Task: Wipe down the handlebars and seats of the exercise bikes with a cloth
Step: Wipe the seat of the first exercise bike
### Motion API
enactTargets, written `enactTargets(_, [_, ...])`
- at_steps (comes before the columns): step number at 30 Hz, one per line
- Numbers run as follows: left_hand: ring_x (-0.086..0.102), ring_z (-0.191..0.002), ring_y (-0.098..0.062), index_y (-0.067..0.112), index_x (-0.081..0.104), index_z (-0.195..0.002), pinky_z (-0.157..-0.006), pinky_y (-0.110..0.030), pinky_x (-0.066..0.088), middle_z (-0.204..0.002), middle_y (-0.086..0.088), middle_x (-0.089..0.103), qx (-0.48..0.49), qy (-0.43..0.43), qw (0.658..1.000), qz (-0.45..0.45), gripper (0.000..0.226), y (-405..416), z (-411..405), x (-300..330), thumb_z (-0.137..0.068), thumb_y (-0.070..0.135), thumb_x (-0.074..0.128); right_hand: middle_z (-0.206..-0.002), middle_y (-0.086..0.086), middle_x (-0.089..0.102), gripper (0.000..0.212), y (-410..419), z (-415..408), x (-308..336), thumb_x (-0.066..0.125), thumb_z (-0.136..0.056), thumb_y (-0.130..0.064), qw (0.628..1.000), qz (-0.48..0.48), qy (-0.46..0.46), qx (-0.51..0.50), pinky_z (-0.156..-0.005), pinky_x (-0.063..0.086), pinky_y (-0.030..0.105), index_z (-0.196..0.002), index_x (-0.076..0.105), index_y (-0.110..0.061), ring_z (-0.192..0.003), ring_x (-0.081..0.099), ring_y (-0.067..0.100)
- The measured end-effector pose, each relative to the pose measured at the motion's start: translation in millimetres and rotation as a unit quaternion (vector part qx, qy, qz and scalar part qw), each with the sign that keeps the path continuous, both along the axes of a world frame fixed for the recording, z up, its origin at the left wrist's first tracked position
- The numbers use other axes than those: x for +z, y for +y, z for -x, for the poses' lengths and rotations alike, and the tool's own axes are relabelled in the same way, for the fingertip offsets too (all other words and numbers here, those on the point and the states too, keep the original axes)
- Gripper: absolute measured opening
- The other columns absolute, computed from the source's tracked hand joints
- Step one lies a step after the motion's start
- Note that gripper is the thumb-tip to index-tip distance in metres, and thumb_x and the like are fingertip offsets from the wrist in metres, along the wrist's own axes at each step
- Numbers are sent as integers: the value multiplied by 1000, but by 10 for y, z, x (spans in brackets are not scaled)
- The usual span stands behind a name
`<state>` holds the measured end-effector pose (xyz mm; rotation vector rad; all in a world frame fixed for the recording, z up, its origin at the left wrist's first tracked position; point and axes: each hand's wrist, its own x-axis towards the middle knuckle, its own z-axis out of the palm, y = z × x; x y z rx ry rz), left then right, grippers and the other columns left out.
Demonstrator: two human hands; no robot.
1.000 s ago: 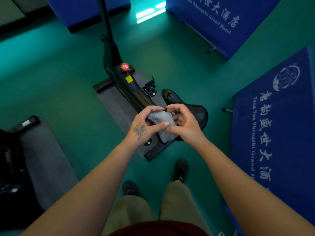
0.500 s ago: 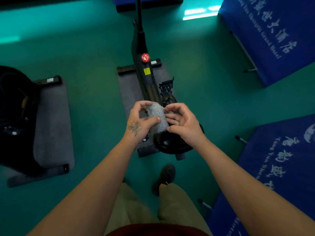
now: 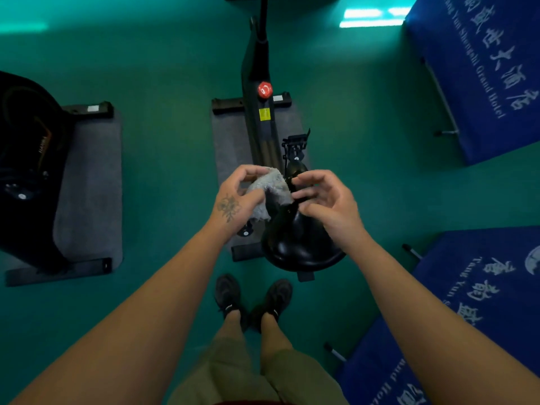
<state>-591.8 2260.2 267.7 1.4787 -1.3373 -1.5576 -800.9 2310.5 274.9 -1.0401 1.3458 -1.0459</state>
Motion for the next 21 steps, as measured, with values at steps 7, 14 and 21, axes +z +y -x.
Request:
enactTargets(7, [52, -59, 5, 24, 74, -113, -64, -15, 46, -133, 0, 68, 3, 15, 1000, -10, 42, -296, 48, -276, -93, -5, 52, -108, 3, 71, 37, -102, 281, -176, 69, -80, 3, 992, 12, 64, -111, -82, 55, 33, -109, 66, -20, -83, 69, 12])
enactTargets(14, [63, -112, -3, 37, 70, -113, -91, -19, 48, -133, 3, 66, -56, 12, 998, -1, 30, -389, 236, -532, -86, 25, 70, -108, 4, 72, 36, -156, 389, -347, 71, -77, -5, 988, -14, 89, -123, -80, 51, 41, -106, 67, -26, -81, 64, 18])
enactTargets(21, [68, -114, -5, 19, 69, -123, -99, -23, 53, -125, 10, 71, -49, 26, 997, 51, 39, -399, 318, -754, -88, 19, 87, -120, -4, 64, 37, -213, 327, -497, 72, -81, -18, 971, 7, 232, -59, -81, 52, 30, -113, 66, -35, -96, 66, 11])
